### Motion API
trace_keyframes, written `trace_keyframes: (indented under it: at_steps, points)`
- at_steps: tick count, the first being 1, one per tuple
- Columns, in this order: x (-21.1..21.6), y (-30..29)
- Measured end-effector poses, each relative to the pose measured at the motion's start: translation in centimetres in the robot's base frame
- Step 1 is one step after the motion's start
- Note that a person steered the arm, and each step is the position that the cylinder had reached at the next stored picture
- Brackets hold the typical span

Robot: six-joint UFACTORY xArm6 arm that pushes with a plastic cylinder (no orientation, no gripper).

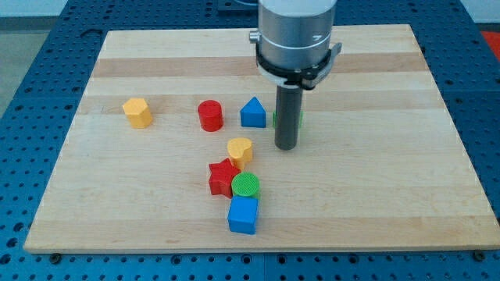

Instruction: Push the yellow heart closer to the yellow hexagon

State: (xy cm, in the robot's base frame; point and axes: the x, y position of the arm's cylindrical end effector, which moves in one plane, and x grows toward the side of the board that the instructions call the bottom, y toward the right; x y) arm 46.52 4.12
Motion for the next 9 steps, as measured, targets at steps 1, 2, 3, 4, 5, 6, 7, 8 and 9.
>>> trace_keyframes:
  at_steps: [1,2,3,4,5,6,7,8,9]
  points:
    - [-1.5,0.4]
    - [-1.4,0.6]
    - [2.0,2.3]
    - [5.1,2.4]
    - [5.4,-0.5]
    - [3.4,-3.8]
    - [1.8,-7.7]
    - [2.0,-10.4]
    - [3.2,-10.4]
